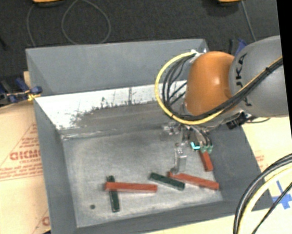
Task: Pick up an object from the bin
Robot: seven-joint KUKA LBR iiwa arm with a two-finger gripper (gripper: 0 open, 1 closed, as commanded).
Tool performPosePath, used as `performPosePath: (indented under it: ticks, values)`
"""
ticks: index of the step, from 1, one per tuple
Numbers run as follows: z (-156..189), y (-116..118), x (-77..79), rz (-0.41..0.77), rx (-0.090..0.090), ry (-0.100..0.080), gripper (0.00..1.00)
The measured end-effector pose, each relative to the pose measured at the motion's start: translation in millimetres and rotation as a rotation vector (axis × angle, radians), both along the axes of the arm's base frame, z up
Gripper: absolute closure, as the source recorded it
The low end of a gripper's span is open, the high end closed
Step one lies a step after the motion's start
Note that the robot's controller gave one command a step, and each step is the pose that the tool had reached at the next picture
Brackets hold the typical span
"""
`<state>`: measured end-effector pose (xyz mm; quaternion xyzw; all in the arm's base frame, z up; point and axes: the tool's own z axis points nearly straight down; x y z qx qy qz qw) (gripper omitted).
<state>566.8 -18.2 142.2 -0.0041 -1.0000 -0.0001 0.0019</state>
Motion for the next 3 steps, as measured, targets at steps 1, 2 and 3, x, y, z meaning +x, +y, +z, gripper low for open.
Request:
performPosePath:
  ticks: [1, 2, 3]
  values:
    - [-68.7, 26.4, -77.3, 0.191, 0.0, -0.006, 0.0]
    - [-68.1, 26.0, -76.8, 0.191, 0.0, -0.007, 1.0]
    - [98.4, 31.9, -56.8, 0.19, -0.001, -0.016, 1.0]
